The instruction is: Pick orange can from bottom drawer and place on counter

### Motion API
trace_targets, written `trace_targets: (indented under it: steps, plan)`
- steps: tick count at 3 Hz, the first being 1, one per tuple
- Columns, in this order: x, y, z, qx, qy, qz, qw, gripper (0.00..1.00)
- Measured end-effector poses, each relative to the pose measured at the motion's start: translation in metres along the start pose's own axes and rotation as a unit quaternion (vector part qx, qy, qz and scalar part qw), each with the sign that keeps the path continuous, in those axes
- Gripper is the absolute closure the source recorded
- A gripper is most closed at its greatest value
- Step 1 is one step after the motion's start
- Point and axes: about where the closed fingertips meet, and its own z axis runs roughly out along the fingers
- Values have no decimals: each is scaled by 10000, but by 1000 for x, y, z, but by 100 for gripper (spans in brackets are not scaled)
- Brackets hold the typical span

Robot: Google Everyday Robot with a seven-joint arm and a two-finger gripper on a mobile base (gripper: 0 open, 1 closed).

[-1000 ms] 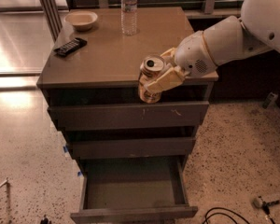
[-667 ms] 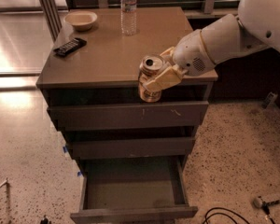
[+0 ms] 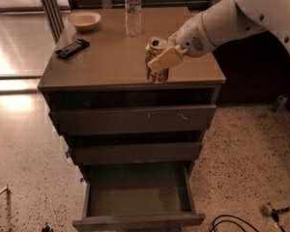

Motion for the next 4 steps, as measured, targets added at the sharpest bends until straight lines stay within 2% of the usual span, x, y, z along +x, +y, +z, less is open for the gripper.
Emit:
trace_targets:
  steps: [2,4]
  plan:
    - [-3,-52,16,251,-193,342,9989,100]
    - [6,-83,38,300,-45,580,9979,100]
